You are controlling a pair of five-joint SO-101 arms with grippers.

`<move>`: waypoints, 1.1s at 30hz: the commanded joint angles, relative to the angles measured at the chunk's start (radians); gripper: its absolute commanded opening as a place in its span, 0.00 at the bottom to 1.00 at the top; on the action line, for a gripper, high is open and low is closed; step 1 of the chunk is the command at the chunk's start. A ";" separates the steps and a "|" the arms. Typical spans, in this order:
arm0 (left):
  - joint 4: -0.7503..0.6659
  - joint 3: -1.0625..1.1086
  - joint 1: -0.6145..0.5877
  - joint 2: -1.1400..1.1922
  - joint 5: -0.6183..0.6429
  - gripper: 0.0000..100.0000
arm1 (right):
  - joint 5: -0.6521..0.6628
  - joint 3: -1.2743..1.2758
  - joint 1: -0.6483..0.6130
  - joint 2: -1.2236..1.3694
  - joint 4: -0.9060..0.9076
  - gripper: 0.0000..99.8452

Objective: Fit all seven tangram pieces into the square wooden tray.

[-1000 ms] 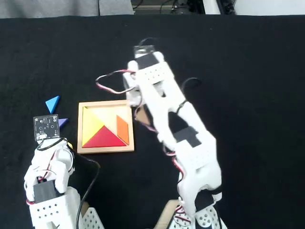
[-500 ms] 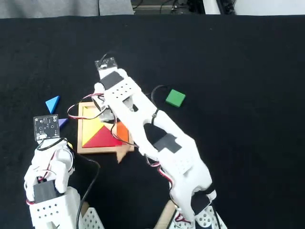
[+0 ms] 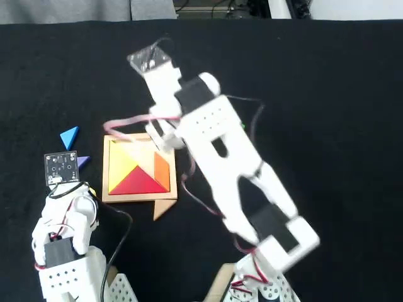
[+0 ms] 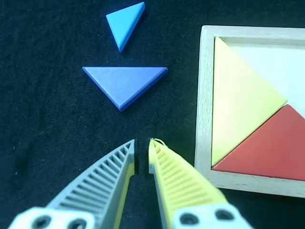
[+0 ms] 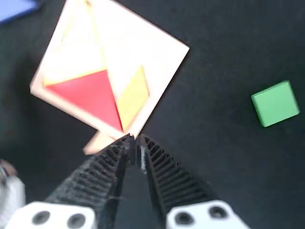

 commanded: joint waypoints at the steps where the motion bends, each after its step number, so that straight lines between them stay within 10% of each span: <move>1: -0.011 -0.004 0.004 -0.005 -0.005 0.07 | 0.272 0.475 -0.012 -0.183 -0.127 0.01; 9: -0.011 -0.004 0.001 -0.005 0.000 0.06 | 0.252 0.871 -0.041 -0.193 -0.486 0.01; 33: 0.060 -0.061 -0.097 -0.005 -0.005 0.07 | 0.061 0.875 -0.298 -0.193 -0.753 0.01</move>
